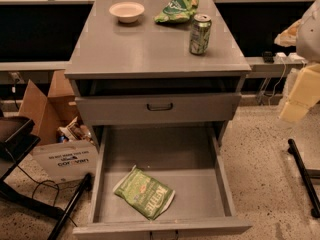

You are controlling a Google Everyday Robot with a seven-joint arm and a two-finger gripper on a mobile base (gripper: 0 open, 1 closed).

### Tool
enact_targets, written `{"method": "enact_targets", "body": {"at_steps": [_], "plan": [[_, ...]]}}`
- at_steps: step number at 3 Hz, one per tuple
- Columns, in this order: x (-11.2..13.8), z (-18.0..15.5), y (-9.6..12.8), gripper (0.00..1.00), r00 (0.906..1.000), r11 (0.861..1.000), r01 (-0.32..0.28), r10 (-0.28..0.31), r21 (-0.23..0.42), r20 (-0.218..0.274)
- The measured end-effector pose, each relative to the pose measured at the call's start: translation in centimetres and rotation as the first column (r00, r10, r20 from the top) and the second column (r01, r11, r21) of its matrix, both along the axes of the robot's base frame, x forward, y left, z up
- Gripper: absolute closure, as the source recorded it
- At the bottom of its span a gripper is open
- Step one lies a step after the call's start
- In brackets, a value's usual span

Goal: Pick green jalapeno chip bag from middle drawer and place on counter

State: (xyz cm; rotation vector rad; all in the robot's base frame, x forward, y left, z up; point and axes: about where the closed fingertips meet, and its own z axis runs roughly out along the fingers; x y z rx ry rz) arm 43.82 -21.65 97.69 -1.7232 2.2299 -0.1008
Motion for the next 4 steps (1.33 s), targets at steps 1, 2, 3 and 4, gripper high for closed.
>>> {"method": "enact_targets", "body": {"at_steps": [1,2,3,4], "plan": [[0.0,0.0,0.0,0.0,1.0,1.0,0.0,0.0,0.0,0.0],[0.6,-1.0,0.7,0.0,0.9999,1.0,0.011,-0.011,0.02,0.0],[0.2,-4.3,2.9,0.0,0.9982,0.994,0.06,-0.059,0.095,-0.014],[0.9,-11.8,5.7,0.0,0.9923,0.987,0.119,-0.114,0.111,-0.048]]}}
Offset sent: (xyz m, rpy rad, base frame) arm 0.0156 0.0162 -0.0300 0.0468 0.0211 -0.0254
